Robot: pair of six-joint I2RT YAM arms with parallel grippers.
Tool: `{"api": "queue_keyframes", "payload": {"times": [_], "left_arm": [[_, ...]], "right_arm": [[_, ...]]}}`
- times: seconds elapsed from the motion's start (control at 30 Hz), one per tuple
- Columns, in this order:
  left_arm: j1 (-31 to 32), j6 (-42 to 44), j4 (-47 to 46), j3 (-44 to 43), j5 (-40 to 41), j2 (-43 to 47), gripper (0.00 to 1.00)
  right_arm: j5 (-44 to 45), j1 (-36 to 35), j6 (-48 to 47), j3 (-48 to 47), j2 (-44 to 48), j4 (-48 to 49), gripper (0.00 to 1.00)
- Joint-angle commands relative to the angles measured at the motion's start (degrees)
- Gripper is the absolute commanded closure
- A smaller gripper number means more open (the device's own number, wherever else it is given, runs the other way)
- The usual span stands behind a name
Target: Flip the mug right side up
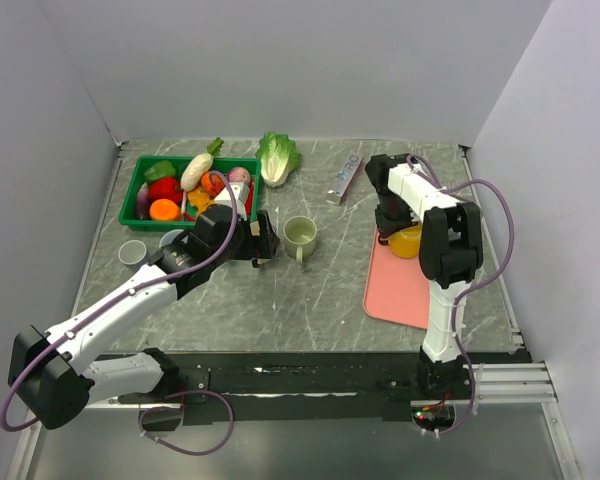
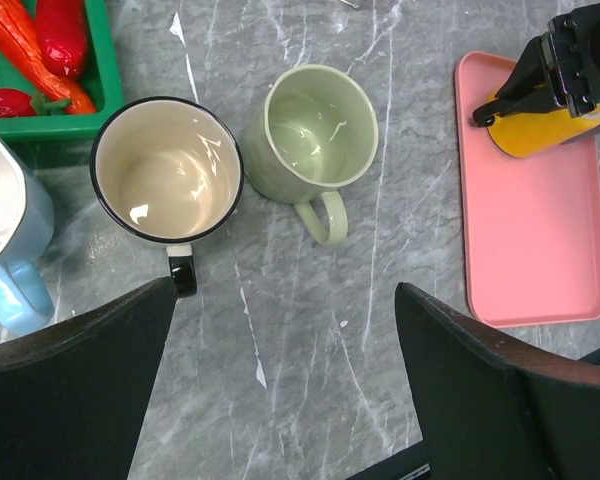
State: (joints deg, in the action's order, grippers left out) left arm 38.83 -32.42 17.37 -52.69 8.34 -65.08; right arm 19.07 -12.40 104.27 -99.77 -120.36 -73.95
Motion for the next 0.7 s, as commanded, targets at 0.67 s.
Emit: {"api": "queue_keyframes", "payload": {"times": [0.67], "left_arm": [[-0.33, -1.50, -3.92, -2.51, -10.53, 0.39, 0.04]], "right_arm": [[-8.60, -1.92, -42.30, 35.86, 41.42, 35.54, 1.00]]}}
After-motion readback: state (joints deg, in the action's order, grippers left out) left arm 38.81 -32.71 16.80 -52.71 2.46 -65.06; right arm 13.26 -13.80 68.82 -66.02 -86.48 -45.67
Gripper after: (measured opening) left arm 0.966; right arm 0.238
